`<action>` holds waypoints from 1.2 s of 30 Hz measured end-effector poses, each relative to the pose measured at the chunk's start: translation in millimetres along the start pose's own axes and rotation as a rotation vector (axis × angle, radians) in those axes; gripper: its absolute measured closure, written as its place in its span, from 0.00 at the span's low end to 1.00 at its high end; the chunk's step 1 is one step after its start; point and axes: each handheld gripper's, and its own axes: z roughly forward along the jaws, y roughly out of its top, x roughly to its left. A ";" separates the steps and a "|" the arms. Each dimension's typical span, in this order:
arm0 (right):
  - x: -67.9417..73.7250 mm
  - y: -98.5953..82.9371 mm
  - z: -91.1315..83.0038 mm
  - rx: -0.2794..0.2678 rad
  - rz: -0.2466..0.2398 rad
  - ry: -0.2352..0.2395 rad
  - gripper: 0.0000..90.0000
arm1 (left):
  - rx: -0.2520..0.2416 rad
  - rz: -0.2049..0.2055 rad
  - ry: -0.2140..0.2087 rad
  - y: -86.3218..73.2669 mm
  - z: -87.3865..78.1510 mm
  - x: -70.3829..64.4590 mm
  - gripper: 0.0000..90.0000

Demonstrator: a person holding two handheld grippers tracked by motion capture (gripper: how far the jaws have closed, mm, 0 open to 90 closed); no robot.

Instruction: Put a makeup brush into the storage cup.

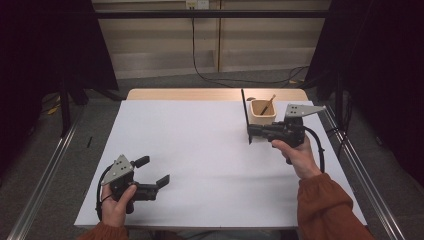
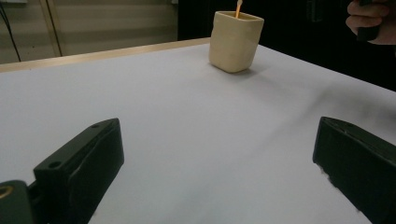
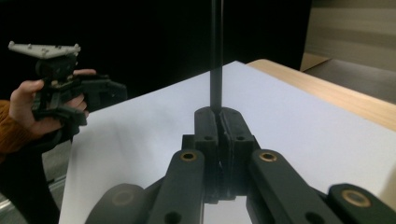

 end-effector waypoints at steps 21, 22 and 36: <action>28.1 7.8 47.1 0.171 -0.063 0.143 0.96 | -0.030 0.024 -0.031 22.3 1.2 1.3 0.02; 28.4 8.0 47.5 0.175 -0.065 0.144 0.96 | -0.033 0.020 -0.031 23.4 3.1 2.2 0.02; 32.2 7.1 62.8 0.354 -0.097 0.172 0.96 | -0.012 0.035 -0.065 35.0 22.5 6.4 0.02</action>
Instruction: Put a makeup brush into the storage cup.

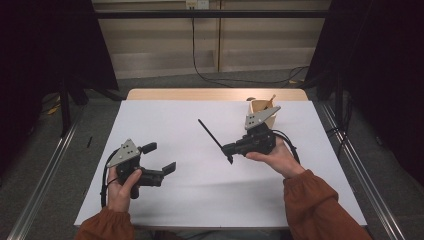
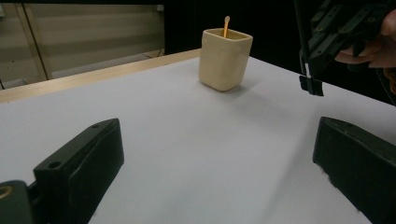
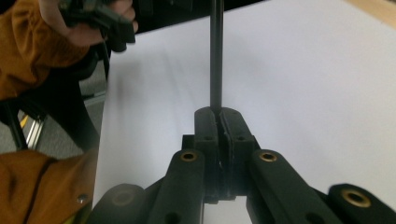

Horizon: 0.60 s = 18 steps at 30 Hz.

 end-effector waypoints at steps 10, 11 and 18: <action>5.9 3.4 6.3 0.176 -0.034 -0.023 0.96 | 0.012 0.034 -0.041 11.8 0.6 -0.8 0.02; 6.2 3.7 6.8 0.192 -0.032 -0.025 0.96 | 0.013 0.038 -0.045 12.9 1.0 -1.3 0.02; 6.8 4.1 11.4 0.275 -0.051 0.000 0.96 | 0.033 0.064 -0.081 23.0 4.5 -2.6 0.02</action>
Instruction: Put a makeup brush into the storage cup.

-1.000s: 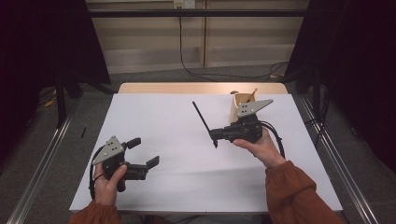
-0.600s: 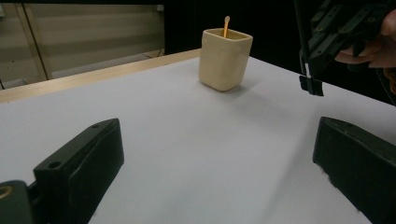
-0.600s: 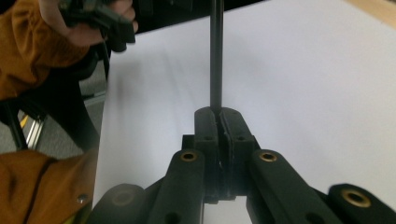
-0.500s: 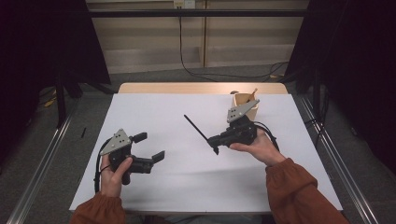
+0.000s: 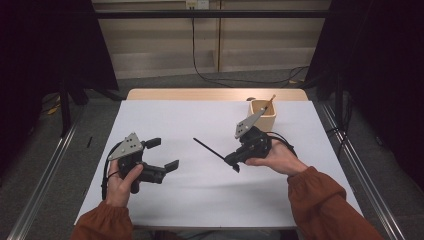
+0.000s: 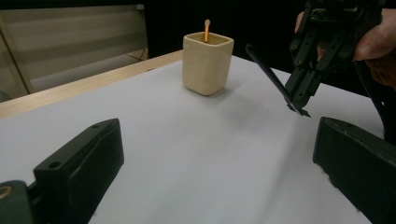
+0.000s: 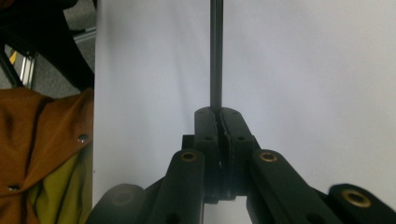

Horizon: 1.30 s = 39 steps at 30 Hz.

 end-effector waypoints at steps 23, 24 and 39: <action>11.2 11.7 5.5 0.264 -0.086 0.011 0.96 | 0.151 0.071 -0.115 19.5 21.7 -7.7 0.02; 11.3 12.1 5.4 0.273 -0.089 0.014 0.96 | 0.174 0.062 -0.127 20.0 24.4 -7.5 0.02; 13.3 9.3 19.2 0.412 -0.124 0.042 0.96 | 0.351 0.081 -0.237 28.4 46.0 -16.8 0.04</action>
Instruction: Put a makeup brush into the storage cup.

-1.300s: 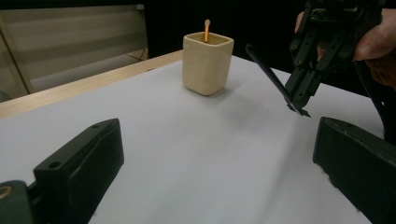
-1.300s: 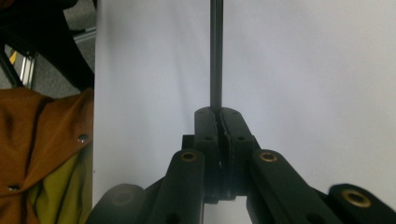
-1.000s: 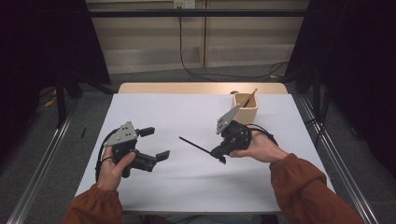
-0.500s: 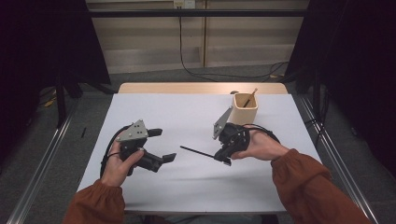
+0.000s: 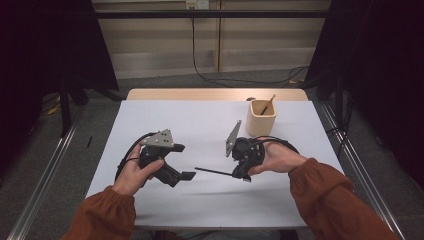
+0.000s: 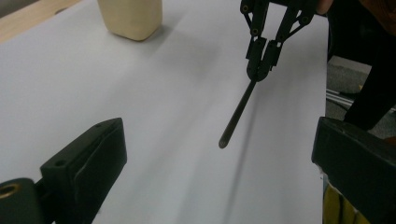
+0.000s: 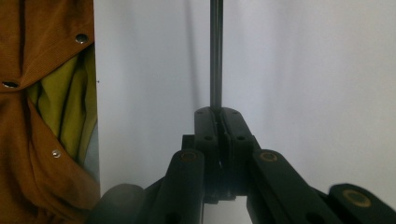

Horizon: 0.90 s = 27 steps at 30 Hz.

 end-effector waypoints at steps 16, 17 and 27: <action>-1.5 3.9 12.9 0.098 -0.024 0.038 0.96 | 0.179 0.079 -0.072 7.8 17.7 -4.4 0.06; -1.4 4.4 13.3 0.111 -0.029 0.038 0.96 | 0.184 0.081 -0.079 8.3 18.5 -3.9 0.06; 1.7 7.2 15.8 0.157 -0.051 0.038 0.96 | 0.332 0.113 -0.165 12.0 37.6 -7.2 0.06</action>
